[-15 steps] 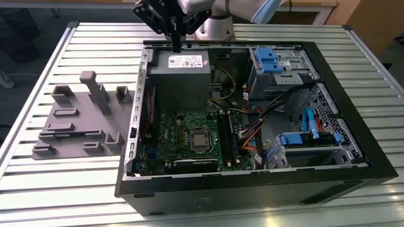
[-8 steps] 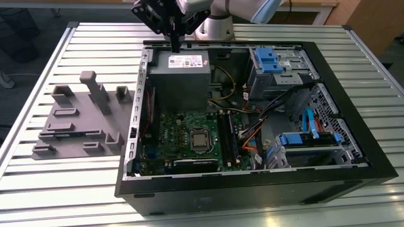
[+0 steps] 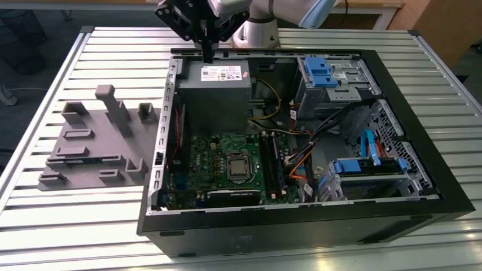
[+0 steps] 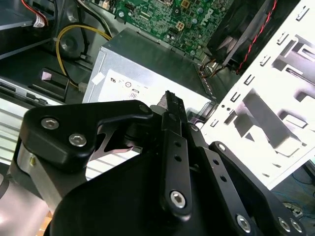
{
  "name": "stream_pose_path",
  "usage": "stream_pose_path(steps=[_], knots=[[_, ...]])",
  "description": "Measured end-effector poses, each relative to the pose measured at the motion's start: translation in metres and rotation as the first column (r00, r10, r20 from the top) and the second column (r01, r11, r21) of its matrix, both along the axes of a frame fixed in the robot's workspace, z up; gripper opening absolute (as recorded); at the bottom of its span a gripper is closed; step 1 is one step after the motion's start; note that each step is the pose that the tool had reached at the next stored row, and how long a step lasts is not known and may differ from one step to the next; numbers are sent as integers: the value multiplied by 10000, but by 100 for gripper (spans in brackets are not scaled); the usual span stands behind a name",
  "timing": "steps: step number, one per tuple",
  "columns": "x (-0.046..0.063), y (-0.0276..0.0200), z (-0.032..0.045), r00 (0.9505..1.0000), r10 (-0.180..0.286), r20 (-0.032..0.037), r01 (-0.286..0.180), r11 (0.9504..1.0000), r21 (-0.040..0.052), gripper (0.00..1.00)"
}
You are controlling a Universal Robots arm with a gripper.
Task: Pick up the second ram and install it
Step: 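Reach for the second ram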
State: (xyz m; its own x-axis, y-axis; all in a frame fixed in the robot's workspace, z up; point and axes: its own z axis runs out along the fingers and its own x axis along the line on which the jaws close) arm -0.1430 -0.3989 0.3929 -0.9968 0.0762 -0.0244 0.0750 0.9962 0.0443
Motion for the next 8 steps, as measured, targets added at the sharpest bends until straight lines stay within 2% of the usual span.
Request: stream_pose_path(steps=[8], knots=[[-25, 0, -2, 10000, 0, 0, 0, 10000, 1, 11]])
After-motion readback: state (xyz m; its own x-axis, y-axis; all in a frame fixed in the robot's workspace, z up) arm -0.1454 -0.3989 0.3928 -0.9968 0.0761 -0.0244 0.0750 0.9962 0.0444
